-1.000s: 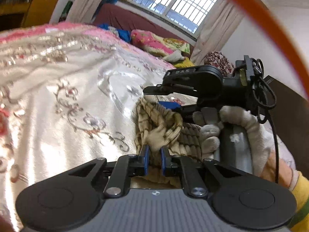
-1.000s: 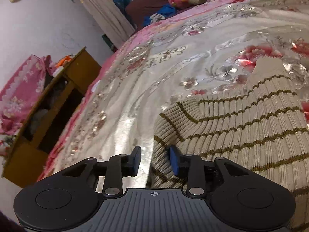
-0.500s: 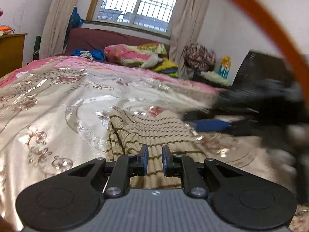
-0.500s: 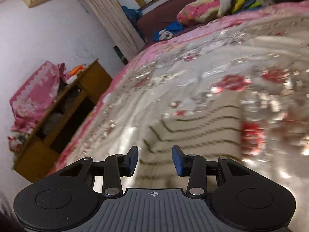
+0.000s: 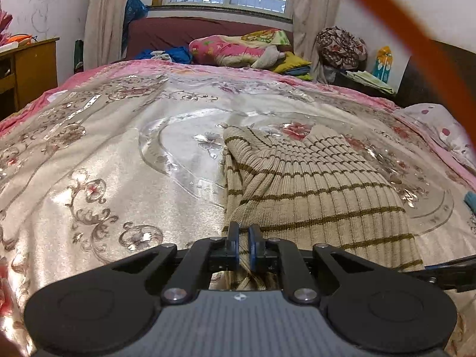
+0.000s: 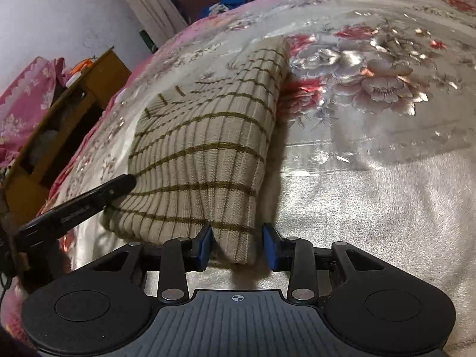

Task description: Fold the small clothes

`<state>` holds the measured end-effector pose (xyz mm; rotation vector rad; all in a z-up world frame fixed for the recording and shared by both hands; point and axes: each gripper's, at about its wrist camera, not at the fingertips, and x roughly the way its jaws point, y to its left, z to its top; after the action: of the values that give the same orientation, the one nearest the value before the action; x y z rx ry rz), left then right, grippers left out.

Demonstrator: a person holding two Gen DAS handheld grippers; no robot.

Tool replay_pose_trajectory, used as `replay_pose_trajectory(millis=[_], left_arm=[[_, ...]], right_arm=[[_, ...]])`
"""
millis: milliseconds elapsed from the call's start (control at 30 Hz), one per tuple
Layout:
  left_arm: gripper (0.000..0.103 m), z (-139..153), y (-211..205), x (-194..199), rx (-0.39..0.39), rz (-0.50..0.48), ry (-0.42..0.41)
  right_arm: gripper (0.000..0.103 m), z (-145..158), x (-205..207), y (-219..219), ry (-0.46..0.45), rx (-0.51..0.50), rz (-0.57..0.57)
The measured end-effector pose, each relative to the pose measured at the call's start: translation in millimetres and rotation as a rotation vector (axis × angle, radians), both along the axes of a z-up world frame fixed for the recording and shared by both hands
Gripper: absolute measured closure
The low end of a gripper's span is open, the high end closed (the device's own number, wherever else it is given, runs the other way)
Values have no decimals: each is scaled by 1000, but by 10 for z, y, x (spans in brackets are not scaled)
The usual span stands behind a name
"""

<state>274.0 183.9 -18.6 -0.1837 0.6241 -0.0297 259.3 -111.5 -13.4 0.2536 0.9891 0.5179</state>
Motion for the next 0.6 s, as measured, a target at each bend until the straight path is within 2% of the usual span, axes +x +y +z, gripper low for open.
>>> replay_pose_trajectory(millis=[100, 300, 333, 367, 433, 533, 600], left_arm=[[84, 55, 128, 2, -74, 34, 17], [82, 291, 183, -40, -124, 34, -44], [75, 337, 158, -35, -139, 16, -56], [64, 365, 122, -17, -142, -8, -57], [52, 364, 15, 39, -125, -49, -55], [51, 255, -95, 145, -28, -41, -26], [50, 158, -59, 202, -12, -28, 6]], right_arm=[[69, 104, -87, -23, -16, -6, 25], [62, 376, -116, -247, -85, 61, -1], [56, 405, -83, -254, -101, 65, -9], [47, 421, -33, -250, -115, 61, -21], [40, 405, 84, -227, -123, 64, -45], [39, 294, 295, -168, -89, 87, -57], [39, 200, 411, -122, -61, 96, -65]])
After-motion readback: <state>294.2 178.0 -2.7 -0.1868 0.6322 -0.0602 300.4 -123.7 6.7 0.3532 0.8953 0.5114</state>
